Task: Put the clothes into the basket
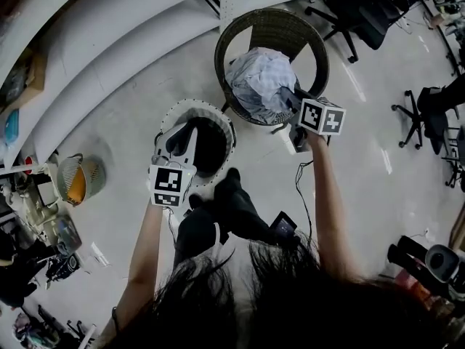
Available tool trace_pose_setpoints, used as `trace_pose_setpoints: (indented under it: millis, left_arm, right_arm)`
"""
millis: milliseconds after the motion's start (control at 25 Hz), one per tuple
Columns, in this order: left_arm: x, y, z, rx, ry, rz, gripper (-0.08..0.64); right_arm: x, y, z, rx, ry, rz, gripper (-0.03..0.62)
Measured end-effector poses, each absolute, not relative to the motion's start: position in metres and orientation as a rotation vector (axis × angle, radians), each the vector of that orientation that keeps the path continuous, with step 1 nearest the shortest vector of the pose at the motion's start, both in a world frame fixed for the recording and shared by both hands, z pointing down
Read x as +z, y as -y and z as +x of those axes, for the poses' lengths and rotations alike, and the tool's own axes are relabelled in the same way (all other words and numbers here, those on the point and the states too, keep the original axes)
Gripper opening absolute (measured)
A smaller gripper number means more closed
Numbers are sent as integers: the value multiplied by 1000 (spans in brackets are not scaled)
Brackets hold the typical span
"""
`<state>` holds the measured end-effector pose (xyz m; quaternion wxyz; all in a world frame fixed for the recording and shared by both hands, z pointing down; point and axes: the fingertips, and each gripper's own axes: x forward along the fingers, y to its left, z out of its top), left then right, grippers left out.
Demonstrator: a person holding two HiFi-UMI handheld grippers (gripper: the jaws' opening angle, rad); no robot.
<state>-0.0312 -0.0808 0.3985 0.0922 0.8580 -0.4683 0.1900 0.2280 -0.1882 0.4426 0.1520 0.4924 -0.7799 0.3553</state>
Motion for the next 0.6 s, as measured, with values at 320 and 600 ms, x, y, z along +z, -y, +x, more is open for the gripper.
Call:
trace_pose_setpoints:
  millis: [320,600]
  left_arm:
    - [367,21,-95,499,1456,2528,48]
    - [364,-28,-145,474,1509,2499,48]
  right_arm:
    - [340,125,147,914,2400,1330,83]
    - [287,65,58,829,2544,1177,81]
